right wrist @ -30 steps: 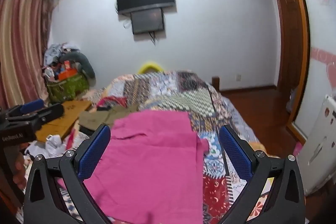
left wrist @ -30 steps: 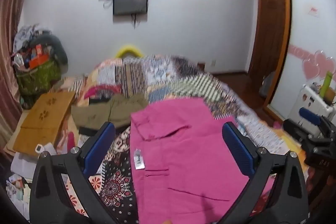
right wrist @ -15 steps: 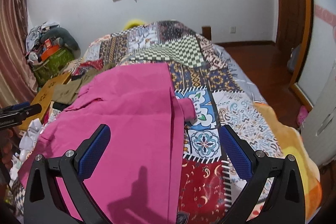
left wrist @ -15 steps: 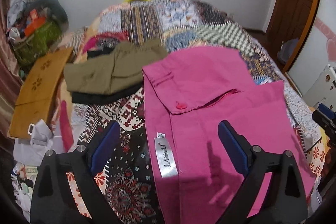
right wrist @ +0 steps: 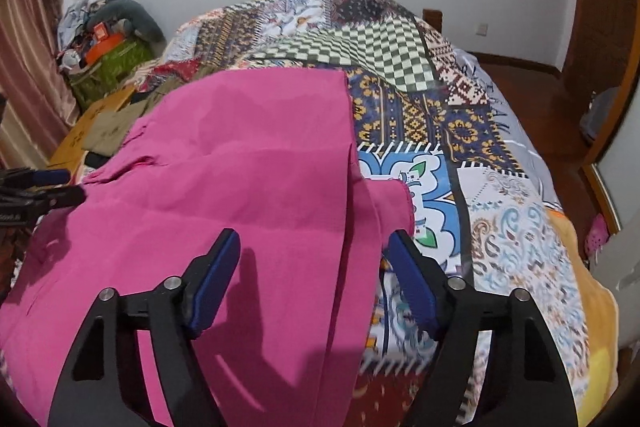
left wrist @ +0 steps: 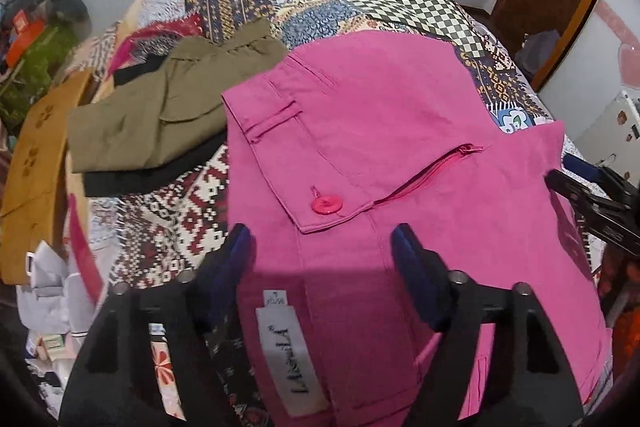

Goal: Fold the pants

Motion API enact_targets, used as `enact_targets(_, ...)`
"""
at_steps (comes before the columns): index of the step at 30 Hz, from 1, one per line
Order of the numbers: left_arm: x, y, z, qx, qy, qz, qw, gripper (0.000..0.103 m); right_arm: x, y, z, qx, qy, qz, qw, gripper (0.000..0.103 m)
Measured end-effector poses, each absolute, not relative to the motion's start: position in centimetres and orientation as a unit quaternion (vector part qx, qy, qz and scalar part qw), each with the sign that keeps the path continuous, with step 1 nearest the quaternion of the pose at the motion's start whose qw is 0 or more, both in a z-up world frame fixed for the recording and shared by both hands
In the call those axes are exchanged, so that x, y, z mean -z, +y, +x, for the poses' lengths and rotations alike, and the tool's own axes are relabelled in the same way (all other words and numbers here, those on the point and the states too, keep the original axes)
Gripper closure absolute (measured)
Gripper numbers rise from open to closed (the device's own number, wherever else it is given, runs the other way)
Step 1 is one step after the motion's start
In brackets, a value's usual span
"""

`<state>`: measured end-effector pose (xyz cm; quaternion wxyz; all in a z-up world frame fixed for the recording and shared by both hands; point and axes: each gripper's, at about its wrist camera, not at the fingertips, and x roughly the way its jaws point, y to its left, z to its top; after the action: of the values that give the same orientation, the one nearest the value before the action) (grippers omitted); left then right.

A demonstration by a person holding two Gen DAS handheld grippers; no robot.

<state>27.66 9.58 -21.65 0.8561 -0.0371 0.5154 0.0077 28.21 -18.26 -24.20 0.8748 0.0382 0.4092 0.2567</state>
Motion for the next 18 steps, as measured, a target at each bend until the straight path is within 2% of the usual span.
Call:
enact_targets(3,22.1,9.9,27.9,0.010,0.518,-0.059,0.853,0.044,25.2,-18.1,29.4,-0.256,0.423,0.026,0.869,0.043)
enact_targets(5,22.2,9.9,27.9,0.024,0.518,-0.069,0.852,0.056,25.8,-18.4,30.1,-0.262,0.438,0.030,0.859,0.046)
enact_targets(8,22.2,9.7,27.9,0.027,0.514,-0.065,0.855,0.058,26.1,-18.9,30.7,-0.267,0.443,0.038,0.855,0.058)
enact_targets(10,22.3,9.6,27.8,0.028,0.512,-0.059,0.857,0.059,26.3,-19.0,30.8,-0.273,0.450,0.044,0.849,0.075)
enact_targets(12,22.3,9.5,27.6,0.029,0.509,-0.046,0.859,0.059,26.4,-18.5,30.8,-0.270,0.452,0.037,0.849,0.082)
enact_targets(13,22.3,9.3,27.5,0.030,0.507,-0.036,0.860,0.060,26.4,-18.4,30.7,-0.260,0.451,0.028,0.853,0.093)
enact_targets(18,22.4,9.6,27.5,0.022,0.507,-0.029,0.861,0.060,26.6,-18.2,31.1,-0.249,0.458,0.008,0.853,0.095)
